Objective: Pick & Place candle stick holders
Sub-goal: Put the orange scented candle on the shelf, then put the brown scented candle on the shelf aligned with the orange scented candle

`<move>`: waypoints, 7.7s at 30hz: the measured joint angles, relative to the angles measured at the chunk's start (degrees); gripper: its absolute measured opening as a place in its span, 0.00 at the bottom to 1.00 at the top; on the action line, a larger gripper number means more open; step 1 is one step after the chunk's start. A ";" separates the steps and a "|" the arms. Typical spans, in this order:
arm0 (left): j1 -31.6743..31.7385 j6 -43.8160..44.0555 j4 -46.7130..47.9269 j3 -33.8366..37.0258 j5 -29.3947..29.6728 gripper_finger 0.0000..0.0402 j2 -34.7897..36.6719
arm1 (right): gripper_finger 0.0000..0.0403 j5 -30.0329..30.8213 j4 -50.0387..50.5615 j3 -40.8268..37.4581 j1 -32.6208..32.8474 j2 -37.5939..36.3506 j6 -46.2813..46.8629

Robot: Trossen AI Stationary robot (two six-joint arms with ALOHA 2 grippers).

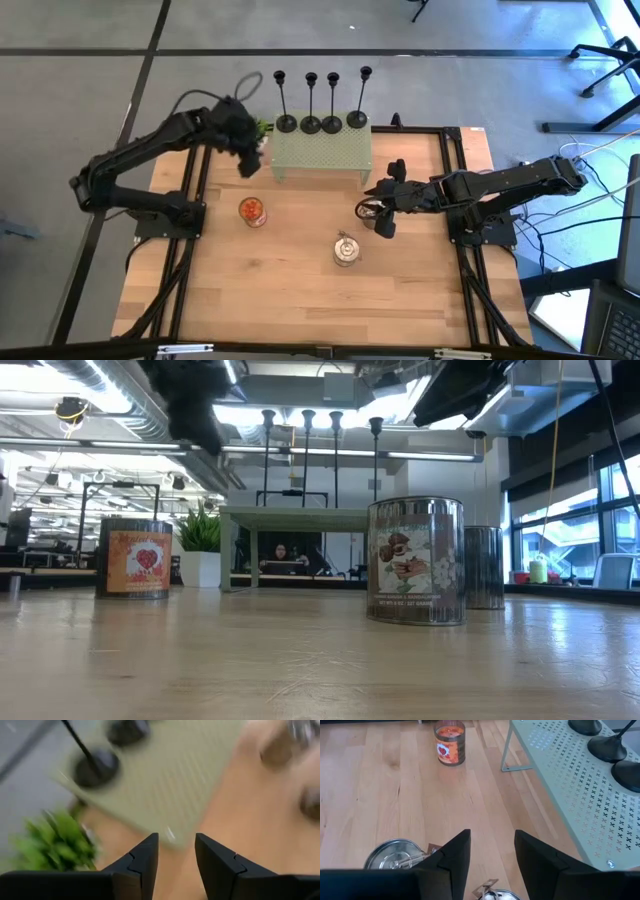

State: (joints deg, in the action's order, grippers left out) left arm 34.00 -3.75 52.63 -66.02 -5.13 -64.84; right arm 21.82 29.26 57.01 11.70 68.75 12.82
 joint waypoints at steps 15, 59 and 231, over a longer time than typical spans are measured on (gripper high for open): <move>-15.23 10.83 3.66 15.13 2.23 0.31 -0.15 | 0.39 0.02 -0.37 0.00 0.02 0.00 0.00; -22.93 12.32 -4.05 16.07 7.16 0.01 -0.24 | 0.39 0.07 -1.33 0.00 0.02 0.02 -0.24; -50.57 13.70 -32.29 17.86 25.05 0.15 -1.77 | 0.05 -15.33 5.70 29.48 -18.45 23.65 -7.64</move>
State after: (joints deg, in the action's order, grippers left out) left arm -16.56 9.95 20.34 -48.16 19.92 -66.61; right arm 6.50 34.96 86.49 -6.75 92.40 5.18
